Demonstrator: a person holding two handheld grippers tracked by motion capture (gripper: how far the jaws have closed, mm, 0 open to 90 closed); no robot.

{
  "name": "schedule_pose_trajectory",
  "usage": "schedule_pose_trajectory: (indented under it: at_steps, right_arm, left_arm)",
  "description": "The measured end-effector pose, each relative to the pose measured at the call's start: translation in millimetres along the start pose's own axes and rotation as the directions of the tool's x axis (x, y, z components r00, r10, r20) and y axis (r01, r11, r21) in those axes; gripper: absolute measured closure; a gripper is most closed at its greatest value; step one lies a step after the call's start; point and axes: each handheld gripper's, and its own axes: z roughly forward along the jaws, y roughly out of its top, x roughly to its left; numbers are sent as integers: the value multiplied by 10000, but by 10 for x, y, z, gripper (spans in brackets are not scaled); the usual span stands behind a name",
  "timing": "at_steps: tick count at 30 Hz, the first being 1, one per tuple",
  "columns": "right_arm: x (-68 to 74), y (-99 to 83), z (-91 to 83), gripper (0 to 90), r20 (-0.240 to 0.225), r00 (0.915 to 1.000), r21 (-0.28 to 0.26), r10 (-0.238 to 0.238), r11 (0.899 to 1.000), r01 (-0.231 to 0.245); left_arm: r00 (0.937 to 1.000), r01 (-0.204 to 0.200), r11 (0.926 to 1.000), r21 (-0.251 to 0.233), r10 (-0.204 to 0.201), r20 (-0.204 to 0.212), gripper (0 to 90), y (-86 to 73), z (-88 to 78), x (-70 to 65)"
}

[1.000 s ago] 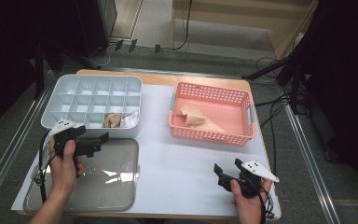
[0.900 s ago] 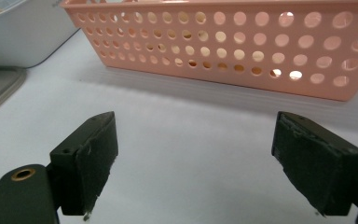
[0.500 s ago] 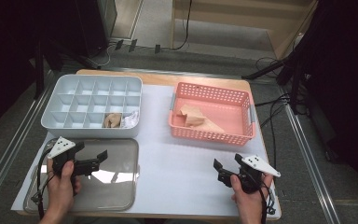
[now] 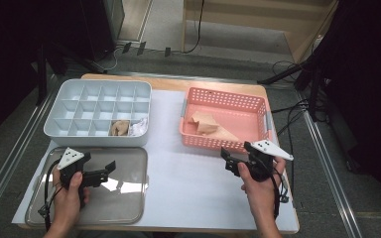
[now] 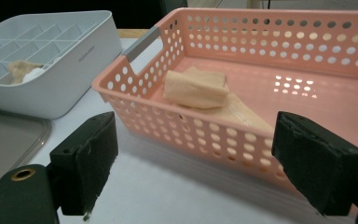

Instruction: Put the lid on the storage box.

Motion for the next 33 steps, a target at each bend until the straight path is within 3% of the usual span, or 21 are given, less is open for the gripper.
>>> schedule_pose_trajectory:
  at_steps: [6,11,13,15,18,22,24,26,27,28,31,32,33]
  right_arm:
    - [5,181,188,149,-96,9999,203,-46,9998,48]
    - [13,382,487,149,-347,9993,859,115,9963,-85]
    - [16,404,530,150,-354,9993,963,127,9953,-92]
    - [50,493,740,155,-352,9993,1452,125,9894,-72]
    - [76,550,895,171,-337,9993,1829,184,9831,-119]
    - [96,604,1099,178,-108,9993,2348,361,9715,-325]
    - [98,634,1267,196,141,9987,2876,483,9564,-503]
    - [101,644,1310,206,178,9984,2994,545,9524,-573]
    - [106,664,1386,217,359,9973,3241,634,9433,-716]
    - [106,664,1386,217,359,9973,3241,634,9433,-716]
    - [125,686,1520,228,716,9941,3676,818,9243,-1025]
    - [125,686,1520,228,716,9941,3676,818,9243,-1025]
    - [129,678,1601,219,789,9924,3954,940,9109,-1177]
  left_arm:
    - [10000,-43,10000,-9,43,24,0,-8,-3,-1]
    - [10000,-22,10000,-23,22,84,0,-11,0,-1]
    - [9999,-41,10000,-17,41,98,0,-11,0,-1]
    - [10000,-34,10000,-24,34,87,0,-12,-1,-4]
    - [9999,-42,10000,-33,42,106,0,-13,-2,-3]
    - [9999,-5,10000,-64,6,154,0,-13,-7,4]
    - [9998,-5,10000,-80,6,178,0,-14,-9,8]
    - [9998,-2,10000,-77,4,204,0,-14,-10,11]
    - [9998,23,10000,-85,-21,203,0,-14,-11,12]
    - [9998,23,10000,-85,-21,203,0,-14,-11,12]
    - [9997,35,10000,-83,-33,223,0,-16,-7,6]
    - [9997,35,10000,-83,-33,223,0,-16,-7,6]
    - [9997,36,10000,-81,-34,223,0,-16,-6,4]
